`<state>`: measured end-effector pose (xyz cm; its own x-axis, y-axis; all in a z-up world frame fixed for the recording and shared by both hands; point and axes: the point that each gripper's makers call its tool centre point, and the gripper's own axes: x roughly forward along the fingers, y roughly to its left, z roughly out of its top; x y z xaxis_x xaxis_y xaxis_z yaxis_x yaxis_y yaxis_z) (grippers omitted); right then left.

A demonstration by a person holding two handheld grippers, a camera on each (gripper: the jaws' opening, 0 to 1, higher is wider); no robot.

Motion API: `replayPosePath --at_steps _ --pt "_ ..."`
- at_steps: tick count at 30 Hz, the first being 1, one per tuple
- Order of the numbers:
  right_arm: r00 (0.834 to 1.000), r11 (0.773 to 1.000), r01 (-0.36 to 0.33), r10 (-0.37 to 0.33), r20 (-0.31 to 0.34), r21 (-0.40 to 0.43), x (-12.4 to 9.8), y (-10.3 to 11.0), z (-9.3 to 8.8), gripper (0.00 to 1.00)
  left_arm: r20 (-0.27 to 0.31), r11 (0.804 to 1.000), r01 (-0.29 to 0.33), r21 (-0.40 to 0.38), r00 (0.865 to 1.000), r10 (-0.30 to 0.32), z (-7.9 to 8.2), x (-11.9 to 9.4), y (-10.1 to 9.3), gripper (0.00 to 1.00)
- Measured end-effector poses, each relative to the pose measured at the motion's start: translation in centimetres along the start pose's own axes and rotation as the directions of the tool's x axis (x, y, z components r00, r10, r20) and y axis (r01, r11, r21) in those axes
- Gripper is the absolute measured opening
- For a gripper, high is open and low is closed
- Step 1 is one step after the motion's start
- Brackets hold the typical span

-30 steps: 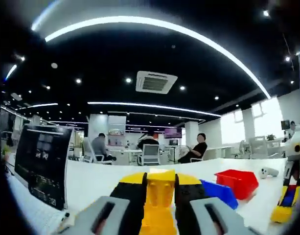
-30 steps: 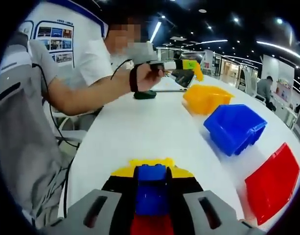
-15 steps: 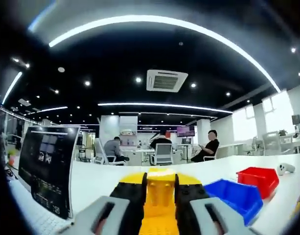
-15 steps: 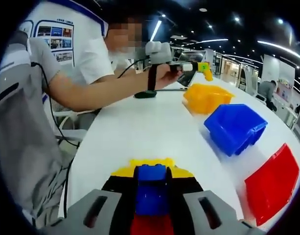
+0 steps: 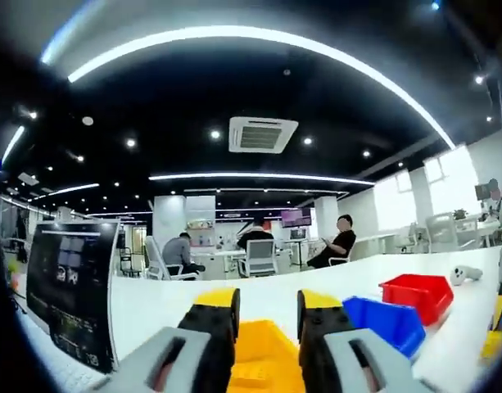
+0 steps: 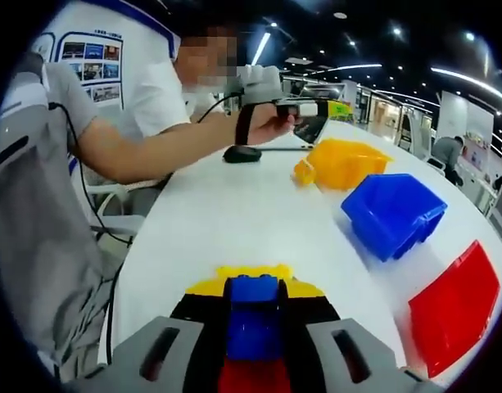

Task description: Take apart the toy blocks one by one and place each separated block into its matching bin, sorting the blocks by their type until all the connected pieces are disassembled and separated into the correct bins

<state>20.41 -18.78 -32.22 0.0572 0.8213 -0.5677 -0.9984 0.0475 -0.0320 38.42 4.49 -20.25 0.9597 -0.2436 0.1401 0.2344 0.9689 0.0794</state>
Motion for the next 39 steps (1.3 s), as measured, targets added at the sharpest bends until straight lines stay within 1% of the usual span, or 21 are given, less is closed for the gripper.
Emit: replayPosePath --at_steps 2,3,4,6,8,11,13,15,17,18,19,20,22,25,26,27,29,32,34,36,39 --pt "1.0 1.0 0.007 -0.007 -0.006 0.0 0.0 0.1 0.0 0.24 -0.007 0.999 -0.01 0.039 1.0 0.01 -0.1 -0.3 0.1 0.28" --pt "1.0 1.0 0.008 -0.008 -0.009 -0.004 0.0 0.1 0.0 0.24 -0.059 0.999 -0.006 0.031 0.998 0.008 -0.9 -0.7 0.0 0.26" --pt "1.0 1.0 0.009 -0.009 -0.012 -0.005 0.0 0.1 0.0 0.24 -0.112 0.999 0.038 -0.038 0.993 -0.042 -1.8 -1.7 -1.0 0.25" --pt "1.0 1.0 0.011 -0.011 -0.016 -0.004 0.0 0.1 0.0 0.24 -0.152 0.985 0.118 -0.125 0.979 -0.136 -2.4 -4.0 -3.2 0.26" --pt "1.0 1.0 0.014 -0.014 -0.014 0.0 0.0 0.1 0.0 0.24 -0.258 0.977 0.178 -0.116 0.945 -0.203 -3.7 -6.6 -4.7 0.33" --pt "1.0 1.0 0.015 -0.015 -0.004 0.014 0.0 0.0 -0.1 0.24 -0.412 0.966 0.247 -0.081 0.874 -0.258 -5.1 -9.9 -5.6 0.35" --pt "1.0 1.0 0.016 -0.016 -0.003 0.012 0.0 0.0 -0.1 0.24 -0.47 0.96 0.258 -0.113 0.837 -0.28 -5.1 -11.8 -5.9 0.35" --pt "1.0 1.0 0.018 -0.018 -0.004 0.008 0.0 0.1 0.0 0.24 -0.518 0.962 0.234 -0.137 0.811 -0.271 -5.1 -13.6 -6.0 0.33" --pt "1.0 1.0 0.02 -0.02 -0.005 0.003 0.0 0.1 0.0 0.24 -0.608 0.977 0.145 -0.157 0.765 -0.212 -6.1 -15.7 -5.9 0.33" --pt "1.0 1.0 0.022 -0.022 -0.004 0.003 0.0 0.0 0.0 0.24 -0.64 0.988 0.1 -0.119 0.753 -0.153 -6.7 -16.4 -5.3 0.34" --pt "1.0 1.0 0.022 -0.022 -0.003 0.004 0.0 0.0 0.0 0.24 -0.658 0.997 0.045 -0.057 0.75 -0.071 -7.2 -17.0 -4.8 0.34" --pt "1.0 1.0 0.023 -0.023 -0.001 0.006 0.0 0.0 0.0 0.24 -0.678 0.999 0.032 0.002 0.735 -0.022 -7.8 -17.8 -4.8 0.34" --pt "1.0 1.0 0.024 -0.024 0.002 0.01 0.0 -0.1 -0.1 0.24 -0.678 1.0 -0.008 0.023 0.735 0.022 -8.1 -18.6 -5.5 0.35" --pt "1.0 1.0 0.026 -0.026 0.004 0.009 0.0 -0.1 -0.1 0.24 -0.584 0.995 -0.1 0.018 0.806 0.092 -7.6 -19.5 -6.4 0.35" --pt "1.0 1.0 0.026 -0.026 0.004 0.008 0.0 -0.1 -0.1 0.24 -0.548 0.986 -0.163 -0.038 0.828 0.116 -7.8 -19.8 -6.5 0.34" --pt "1.0 1.0 0.026 -0.026 0.004 0.005 0.0 -0.1 0.0 0.24 -0.563 0.988 -0.147 -0.04 0.82 0.099 -8.5 -20.3 -6.9 0.34" --pt "1.0 1.0 0.025 -0.025 0.004 0.0 0.0 -0.1 0.0 0.24 -0.578 0.984 -0.175 -0.041 0.807 0.119 -9.4 -20.9 -6.8 0.36" --pt "1.0 1.0 0.026 -0.026 0.011 0.0 0.0 -0.1 0.0 0.25 -0.555 0.964 -0.26 -0.048 0.81 0.191 -9.9 -21.4 -5.7 0.39" --pt "0.999 1.0 0.026 -0.026 0.021 0.005 -0.1 -0.1 -0.1 0.25 -0.562 0.947 -0.308 -0.096 0.802 0.204 -10.4 -21.5 -5.4 0.45" --pt "1.0 1.0 0.014 -0.014 0.025 0.008 -0.2 0.2 -0.1 0.25 -0.576 0.941 -0.315 -0.125 0.795 0.189 -11.1 -21.3 -5.6 0.46" --pt "1.0 1.0 0.012 -0.012 0.021 0.002 -0.1 0.2 0.0 0.25 -0.594 0.945 -0.31 -0.103 0.781 0.192 -12.1 -21.0 -5.8 0.43"
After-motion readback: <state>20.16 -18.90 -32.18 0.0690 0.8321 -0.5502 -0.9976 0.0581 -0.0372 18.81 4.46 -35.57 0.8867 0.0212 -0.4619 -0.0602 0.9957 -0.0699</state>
